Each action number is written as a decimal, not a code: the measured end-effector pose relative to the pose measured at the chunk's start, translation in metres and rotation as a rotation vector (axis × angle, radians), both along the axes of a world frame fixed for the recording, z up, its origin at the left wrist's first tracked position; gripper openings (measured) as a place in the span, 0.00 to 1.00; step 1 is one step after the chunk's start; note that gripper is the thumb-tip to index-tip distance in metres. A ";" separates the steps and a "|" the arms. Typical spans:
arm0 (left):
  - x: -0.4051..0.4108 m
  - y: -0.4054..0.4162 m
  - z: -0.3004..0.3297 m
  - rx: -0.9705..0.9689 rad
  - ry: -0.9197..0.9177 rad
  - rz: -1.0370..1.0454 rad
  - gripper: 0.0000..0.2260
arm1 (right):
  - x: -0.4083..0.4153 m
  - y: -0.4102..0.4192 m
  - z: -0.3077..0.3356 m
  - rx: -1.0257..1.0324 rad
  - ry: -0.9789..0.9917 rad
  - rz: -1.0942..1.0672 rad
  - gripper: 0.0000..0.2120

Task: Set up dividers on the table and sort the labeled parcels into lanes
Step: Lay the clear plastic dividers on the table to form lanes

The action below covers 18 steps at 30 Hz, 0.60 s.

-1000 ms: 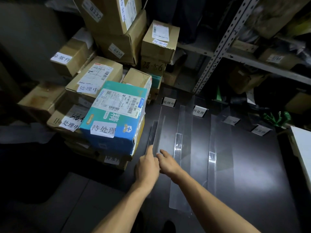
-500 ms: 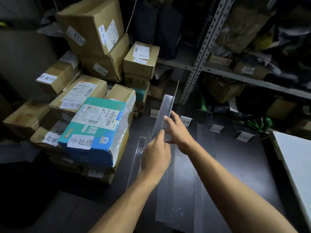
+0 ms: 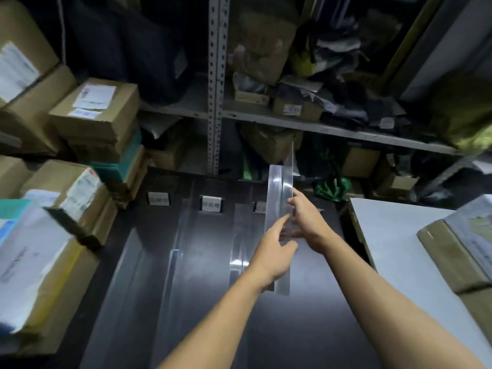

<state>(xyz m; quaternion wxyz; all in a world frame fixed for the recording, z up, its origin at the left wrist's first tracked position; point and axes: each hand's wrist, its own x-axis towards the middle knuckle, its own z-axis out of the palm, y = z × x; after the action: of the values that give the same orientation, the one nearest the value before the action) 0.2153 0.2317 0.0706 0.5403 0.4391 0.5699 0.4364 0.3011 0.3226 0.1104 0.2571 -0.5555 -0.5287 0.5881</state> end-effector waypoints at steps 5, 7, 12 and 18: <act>0.049 0.038 -0.041 -0.164 -0.061 -0.068 0.28 | 0.055 0.035 -0.050 -0.114 -0.044 -0.040 0.22; 0.061 0.048 -0.059 -0.221 -0.063 -0.071 0.29 | 0.067 0.044 -0.070 -0.171 -0.060 -0.078 0.20; 0.081 0.065 -0.096 -0.297 -0.066 -0.043 0.30 | 0.082 0.063 -0.116 -0.256 -0.070 -0.072 0.21; 0.094 0.075 -0.131 -0.338 -0.023 -0.011 0.30 | 0.088 0.076 -0.149 -0.295 -0.157 -0.007 0.21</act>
<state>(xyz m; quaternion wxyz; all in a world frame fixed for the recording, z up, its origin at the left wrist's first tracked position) 0.3098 0.3067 -0.0605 0.6153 0.3401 0.6265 0.3365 0.3887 0.3991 -0.0389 0.1326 -0.6335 -0.4529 0.6132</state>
